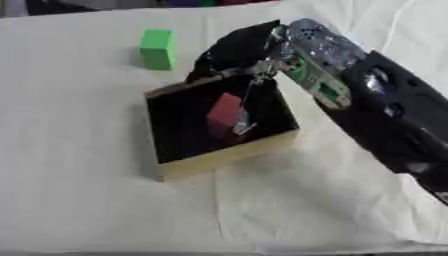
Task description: Pick up objects on the table and place them in the box.
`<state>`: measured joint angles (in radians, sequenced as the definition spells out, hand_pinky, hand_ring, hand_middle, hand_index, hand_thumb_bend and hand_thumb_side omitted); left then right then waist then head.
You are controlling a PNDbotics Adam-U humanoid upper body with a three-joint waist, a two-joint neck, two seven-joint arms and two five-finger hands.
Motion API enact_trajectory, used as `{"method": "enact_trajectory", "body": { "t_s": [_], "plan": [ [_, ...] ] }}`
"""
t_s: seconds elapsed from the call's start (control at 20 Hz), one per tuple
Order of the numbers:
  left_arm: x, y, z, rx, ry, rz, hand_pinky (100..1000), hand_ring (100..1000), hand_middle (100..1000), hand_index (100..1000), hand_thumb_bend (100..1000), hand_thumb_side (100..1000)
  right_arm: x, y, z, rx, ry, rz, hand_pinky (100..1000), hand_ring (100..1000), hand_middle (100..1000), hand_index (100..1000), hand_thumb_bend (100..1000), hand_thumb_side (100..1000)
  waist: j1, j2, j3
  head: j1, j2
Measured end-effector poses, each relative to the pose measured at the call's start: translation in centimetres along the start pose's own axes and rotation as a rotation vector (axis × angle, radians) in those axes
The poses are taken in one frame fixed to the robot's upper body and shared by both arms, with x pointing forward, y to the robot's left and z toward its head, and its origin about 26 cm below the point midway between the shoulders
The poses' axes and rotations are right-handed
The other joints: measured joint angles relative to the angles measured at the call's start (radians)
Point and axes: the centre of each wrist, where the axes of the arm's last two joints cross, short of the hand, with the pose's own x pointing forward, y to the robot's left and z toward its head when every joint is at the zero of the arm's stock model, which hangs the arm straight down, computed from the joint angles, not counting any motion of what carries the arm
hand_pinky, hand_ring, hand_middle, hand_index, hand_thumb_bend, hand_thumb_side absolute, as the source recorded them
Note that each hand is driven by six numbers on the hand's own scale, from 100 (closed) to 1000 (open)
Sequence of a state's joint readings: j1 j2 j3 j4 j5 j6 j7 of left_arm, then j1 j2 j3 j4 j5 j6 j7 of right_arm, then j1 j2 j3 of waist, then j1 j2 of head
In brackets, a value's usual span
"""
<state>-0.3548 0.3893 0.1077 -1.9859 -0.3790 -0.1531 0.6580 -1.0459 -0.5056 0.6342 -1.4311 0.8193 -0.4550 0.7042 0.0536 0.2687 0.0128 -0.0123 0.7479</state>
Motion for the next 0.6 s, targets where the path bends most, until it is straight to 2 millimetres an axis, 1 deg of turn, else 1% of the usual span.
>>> {"method": "enact_trajectory", "body": {
  "t_s": [0.05,0.1,0.15,0.2,0.25,0.3,0.35,0.4,0.5,0.6],
  "plan": [
    [0.0,0.0,0.0,0.000,0.000,0.000,745,646,677,862,148,799,0.0,0.0,0.1,-0.004,0.001,0.000,781,857,831,983,550,637,0.000,0.000,0.000,0.000,0.000],
    [0.0,0.0,0.0,0.000,0.000,0.000,745,646,677,862,148,799,-0.1,0.0,0.2,-0.009,0.003,-0.002,775,847,812,976,494,652,0.000,0.000,0.000,0.000,0.000],
    [0.0,0.0,0.0,0.000,0.000,0.000,745,646,677,862,147,800,-0.1,0.0,0.4,-0.020,0.005,-0.005,773,843,804,973,466,664,0.001,0.000,0.000,0.000,0.000],
    [0.0,0.0,0.0,0.001,0.000,0.000,745,646,677,862,146,800,-0.2,-0.2,0.6,-0.036,0.008,-0.007,769,824,770,954,354,675,0.001,0.000,0.000,0.000,0.000],
    [0.0,0.0,0.0,0.001,0.001,0.000,745,646,677,862,146,800,-0.2,-0.4,1.0,-0.064,0.018,-0.014,768,815,754,941,291,689,0.001,0.000,-0.001,0.001,0.000],
    [0.0,0.0,0.0,0.001,0.001,0.000,744,646,678,862,145,801,-0.3,-0.6,1.6,-0.105,0.035,-0.025,771,801,735,932,205,724,0.001,0.000,-0.002,0.001,0.000],
    [0.0,0.0,0.0,0.002,0.001,0.000,744,646,678,862,145,801,-0.4,-0.9,2.2,-0.157,0.057,-0.039,771,800,733,930,195,733,0.002,0.000,-0.004,0.001,0.000],
    [0.0,0.0,0.0,0.002,0.002,0.000,744,646,678,862,144,802,-0.5,-1.1,2.8,-0.212,0.083,-0.054,772,791,730,928,122,773,0.003,0.000,-0.005,0.001,0.000],
    [0.0,0.0,0.0,0.003,0.002,-0.001,744,646,678,862,144,801,-0.6,-1.7,4.1,-0.320,0.141,-0.080,778,790,734,928,100,776,0.005,0.001,-0.006,0.001,0.000],
    [0.0,0.0,0.0,0.004,0.003,-0.001,744,647,678,861,145,801,-0.7,-2.3,5.2,-0.412,0.197,-0.096,783,789,731,923,100,779,0.005,0.002,-0.006,0.001,0.000]
  ]
}}
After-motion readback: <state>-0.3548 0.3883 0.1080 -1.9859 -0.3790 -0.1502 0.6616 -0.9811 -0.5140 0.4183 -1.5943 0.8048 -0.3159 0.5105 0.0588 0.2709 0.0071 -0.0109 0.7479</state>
